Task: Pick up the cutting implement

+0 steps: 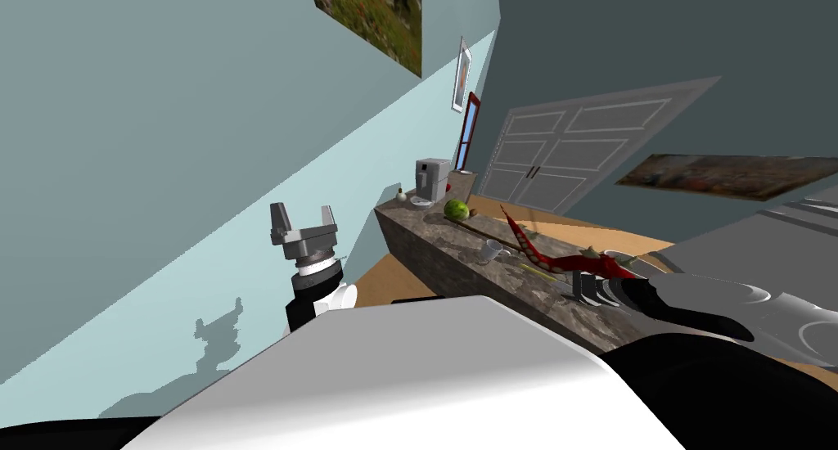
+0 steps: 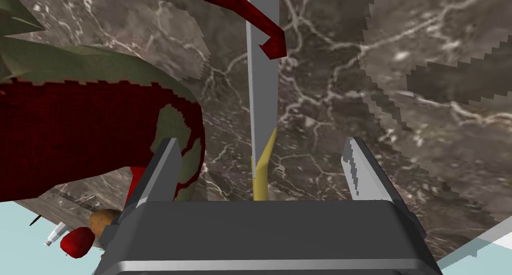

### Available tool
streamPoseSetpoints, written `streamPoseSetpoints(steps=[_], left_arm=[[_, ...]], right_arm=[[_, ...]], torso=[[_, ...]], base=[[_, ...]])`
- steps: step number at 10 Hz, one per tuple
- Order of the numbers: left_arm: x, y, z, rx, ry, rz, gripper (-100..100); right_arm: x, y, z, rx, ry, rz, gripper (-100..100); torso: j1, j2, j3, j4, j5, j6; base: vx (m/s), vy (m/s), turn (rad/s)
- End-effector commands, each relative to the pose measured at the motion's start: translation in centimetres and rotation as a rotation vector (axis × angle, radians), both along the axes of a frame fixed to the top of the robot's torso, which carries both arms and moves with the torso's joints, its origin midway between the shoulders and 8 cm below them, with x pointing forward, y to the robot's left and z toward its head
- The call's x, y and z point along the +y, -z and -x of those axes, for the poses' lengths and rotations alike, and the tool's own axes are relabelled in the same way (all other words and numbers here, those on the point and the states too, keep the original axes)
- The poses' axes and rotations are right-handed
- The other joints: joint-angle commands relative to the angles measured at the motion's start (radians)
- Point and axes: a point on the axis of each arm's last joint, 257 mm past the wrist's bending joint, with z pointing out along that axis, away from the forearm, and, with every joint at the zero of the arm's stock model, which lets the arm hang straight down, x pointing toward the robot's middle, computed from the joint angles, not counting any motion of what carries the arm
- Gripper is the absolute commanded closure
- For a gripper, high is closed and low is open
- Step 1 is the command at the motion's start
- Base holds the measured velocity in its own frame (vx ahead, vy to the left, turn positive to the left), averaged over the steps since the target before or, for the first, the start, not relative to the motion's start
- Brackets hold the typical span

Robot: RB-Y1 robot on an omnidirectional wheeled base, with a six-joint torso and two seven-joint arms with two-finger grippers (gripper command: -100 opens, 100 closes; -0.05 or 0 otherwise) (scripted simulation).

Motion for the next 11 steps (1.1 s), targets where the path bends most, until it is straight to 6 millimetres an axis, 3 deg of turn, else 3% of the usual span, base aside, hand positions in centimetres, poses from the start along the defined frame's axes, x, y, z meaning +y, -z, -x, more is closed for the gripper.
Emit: streamPoseSetpoints(steps=[1, 11], left_arm=[[0.0, 0.0, 0.0, 0.0, 0.0, 0.0, 0], [0.0, 0.0, 0.0, 0.0, 0.0, 0.0, 0]], right_arm=[[0.6, 0.2, 1.3, 0.039, 0.018, -0.031, -100], [3.0, 1.2, 9.8, 0.26, 0.158, -0.19, -100]], torso=[[0.0, 0.0, 0.0, 0.0, 0.0, 0.0], [0.001, 0.0, 0.0, 0.0, 0.0, 0.001]], base=[[-0.024, -0.046, 0.178], [-0.032, -0.04, 0.157]])
